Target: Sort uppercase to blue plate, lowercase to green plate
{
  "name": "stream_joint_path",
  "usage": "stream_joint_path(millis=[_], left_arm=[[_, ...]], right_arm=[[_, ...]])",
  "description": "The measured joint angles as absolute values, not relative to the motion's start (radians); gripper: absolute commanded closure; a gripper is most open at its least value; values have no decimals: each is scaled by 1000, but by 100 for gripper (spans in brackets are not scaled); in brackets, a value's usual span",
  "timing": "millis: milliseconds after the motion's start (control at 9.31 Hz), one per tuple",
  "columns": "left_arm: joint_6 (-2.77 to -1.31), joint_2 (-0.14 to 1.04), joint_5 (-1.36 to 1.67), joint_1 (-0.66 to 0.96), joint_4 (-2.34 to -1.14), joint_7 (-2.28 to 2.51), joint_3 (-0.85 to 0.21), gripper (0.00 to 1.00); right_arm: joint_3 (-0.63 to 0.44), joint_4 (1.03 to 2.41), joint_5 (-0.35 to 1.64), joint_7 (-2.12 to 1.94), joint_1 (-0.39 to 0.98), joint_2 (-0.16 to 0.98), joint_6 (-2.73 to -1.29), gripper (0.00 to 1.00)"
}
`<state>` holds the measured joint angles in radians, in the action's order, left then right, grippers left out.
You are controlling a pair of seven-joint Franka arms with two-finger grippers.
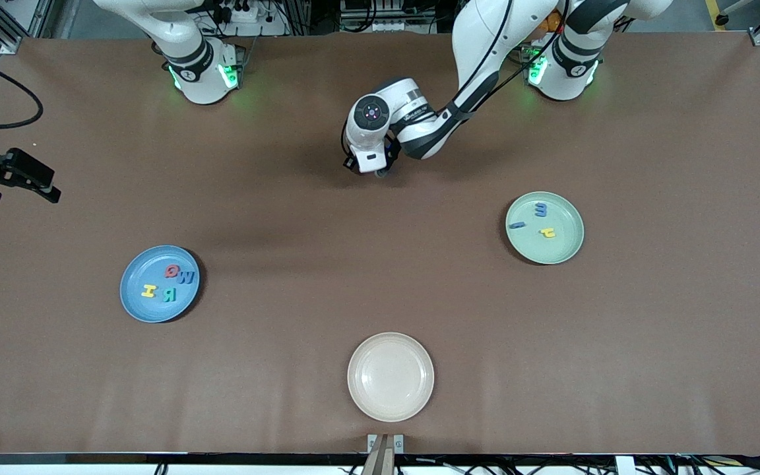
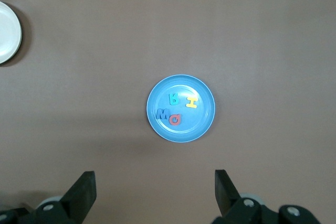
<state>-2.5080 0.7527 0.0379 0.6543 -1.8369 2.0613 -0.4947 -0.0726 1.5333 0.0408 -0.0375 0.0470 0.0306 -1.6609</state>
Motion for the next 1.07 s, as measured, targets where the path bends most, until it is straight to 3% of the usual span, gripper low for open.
stream_joint_path(millis=[429, 1074], left_arm=[[-2508, 753, 39, 651, -1834, 2061, -492, 87], [-2460, 768, 37, 590, -1729, 2023, -438, 88]], right_arm=[[-73, 1531, 45, -35, 47, 31, -1657, 0], [-73, 1528, 46, -35, 47, 31, -1657, 0]])
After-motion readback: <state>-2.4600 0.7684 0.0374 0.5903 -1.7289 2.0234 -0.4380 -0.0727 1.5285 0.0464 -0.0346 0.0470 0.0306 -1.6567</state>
